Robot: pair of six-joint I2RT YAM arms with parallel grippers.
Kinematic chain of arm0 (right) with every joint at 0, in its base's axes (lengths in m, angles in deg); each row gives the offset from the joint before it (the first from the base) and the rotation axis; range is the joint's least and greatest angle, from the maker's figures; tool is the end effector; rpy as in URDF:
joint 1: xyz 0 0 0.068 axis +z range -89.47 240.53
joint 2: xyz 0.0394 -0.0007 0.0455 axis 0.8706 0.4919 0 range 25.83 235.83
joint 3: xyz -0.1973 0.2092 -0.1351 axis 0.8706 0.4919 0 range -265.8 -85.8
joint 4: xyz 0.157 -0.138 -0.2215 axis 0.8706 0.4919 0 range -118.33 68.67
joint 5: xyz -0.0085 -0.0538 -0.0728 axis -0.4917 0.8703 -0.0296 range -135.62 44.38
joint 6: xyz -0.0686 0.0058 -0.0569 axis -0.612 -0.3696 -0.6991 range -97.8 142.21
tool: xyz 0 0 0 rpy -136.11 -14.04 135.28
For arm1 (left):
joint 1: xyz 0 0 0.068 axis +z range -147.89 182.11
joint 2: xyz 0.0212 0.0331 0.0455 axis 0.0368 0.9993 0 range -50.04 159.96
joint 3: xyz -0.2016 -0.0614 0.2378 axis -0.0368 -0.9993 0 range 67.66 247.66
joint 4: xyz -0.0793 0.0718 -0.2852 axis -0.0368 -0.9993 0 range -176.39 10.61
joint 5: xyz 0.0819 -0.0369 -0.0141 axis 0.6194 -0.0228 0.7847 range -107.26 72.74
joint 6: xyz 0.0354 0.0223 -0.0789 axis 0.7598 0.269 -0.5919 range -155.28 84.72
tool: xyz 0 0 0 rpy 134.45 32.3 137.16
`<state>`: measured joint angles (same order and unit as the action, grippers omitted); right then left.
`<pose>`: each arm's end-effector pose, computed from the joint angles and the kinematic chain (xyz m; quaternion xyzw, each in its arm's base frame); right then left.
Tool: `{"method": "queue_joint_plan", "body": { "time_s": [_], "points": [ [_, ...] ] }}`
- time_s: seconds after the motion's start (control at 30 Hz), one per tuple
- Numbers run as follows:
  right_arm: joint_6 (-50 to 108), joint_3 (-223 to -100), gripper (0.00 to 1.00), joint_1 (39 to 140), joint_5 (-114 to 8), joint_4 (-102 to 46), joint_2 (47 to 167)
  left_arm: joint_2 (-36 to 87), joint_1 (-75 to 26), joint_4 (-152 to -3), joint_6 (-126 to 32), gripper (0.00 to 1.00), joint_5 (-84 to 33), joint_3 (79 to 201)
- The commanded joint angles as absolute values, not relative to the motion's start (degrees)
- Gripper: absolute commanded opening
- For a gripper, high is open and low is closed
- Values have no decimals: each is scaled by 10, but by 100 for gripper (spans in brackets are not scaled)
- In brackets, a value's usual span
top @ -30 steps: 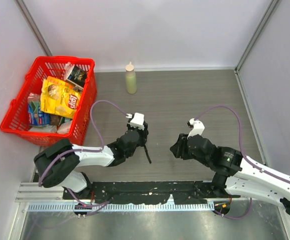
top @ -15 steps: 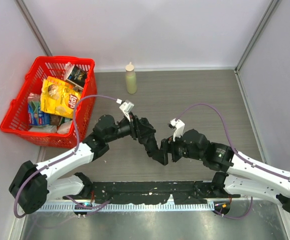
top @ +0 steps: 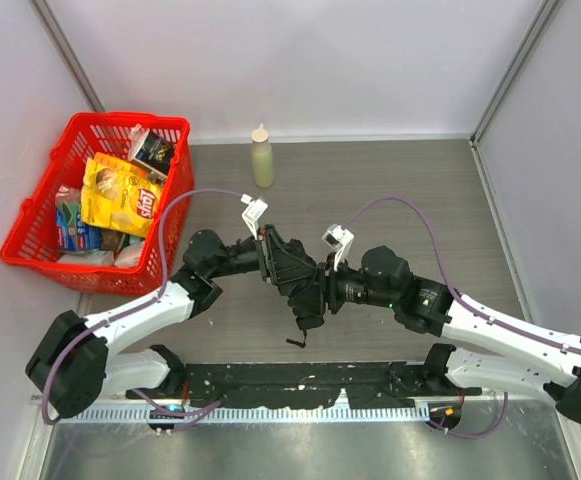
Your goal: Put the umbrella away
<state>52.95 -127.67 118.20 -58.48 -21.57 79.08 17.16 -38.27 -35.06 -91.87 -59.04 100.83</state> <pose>0.1322 0.2421 0.3164 -0.2512 0.7672 0.4716 0.3547 0.1983 -0.2383 0.3105 0.1866 0.6312 -0.6885 0.3044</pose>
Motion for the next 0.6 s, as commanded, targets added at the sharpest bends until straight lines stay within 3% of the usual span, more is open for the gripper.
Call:
{"method": "queue_joint_plan", "body": {
  "time_s": [0.0,0.03,0.1,0.17,0.4,0.57],
  "points": [
    [581,-1249,29,1179,-613,-361,793,180,-378,-258,-972,26,-600,1003],
    [588,-1246,20,1178,-615,-366,797,175,-372,-261,-978,38,-592,998],
    [589,-1237,13,1176,-616,-357,798,159,-353,-265,-985,60,-583,989],
    [593,-1225,13,1174,-614,-355,786,134,-331,-291,-987,99,-576,980],
    [615,-1180,11,1152,-570,-330,741,15,-247,-580,-913,100,-498,987],
    [621,-1208,14,1027,-522,-217,791,-56,-227,-809,-814,100,-427,1039]
  ]
}}
